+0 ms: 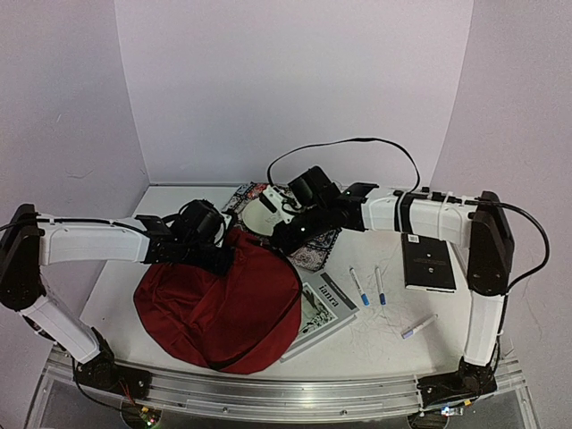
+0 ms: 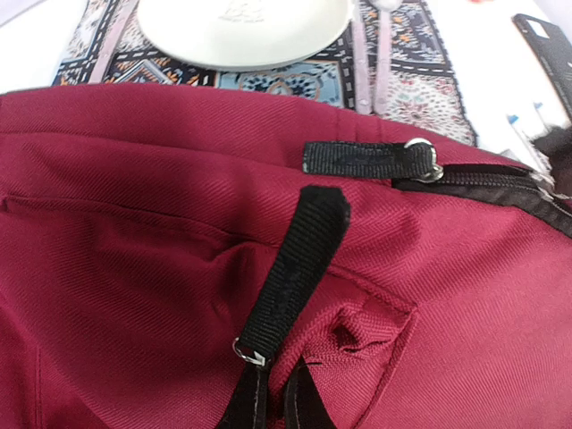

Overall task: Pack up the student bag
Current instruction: Unzip the lower front pocket of the student bag.

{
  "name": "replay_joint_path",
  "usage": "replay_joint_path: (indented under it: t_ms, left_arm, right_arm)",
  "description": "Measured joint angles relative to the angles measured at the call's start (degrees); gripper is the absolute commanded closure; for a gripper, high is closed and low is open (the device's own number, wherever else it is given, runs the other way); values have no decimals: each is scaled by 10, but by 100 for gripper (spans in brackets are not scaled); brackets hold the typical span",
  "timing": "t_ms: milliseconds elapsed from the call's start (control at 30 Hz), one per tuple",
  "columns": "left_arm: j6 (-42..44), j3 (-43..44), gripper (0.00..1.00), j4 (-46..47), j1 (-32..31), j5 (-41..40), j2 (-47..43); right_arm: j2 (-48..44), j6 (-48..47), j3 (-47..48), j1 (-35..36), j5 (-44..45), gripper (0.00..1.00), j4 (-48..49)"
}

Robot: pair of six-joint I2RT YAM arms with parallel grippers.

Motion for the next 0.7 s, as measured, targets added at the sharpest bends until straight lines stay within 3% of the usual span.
replay_joint_path:
  t_ms: [700]
  left_arm:
    - [-82,69,100,-73,68,-50,68]
  right_arm:
    - [-102,54,-151,0,-64,100,83]
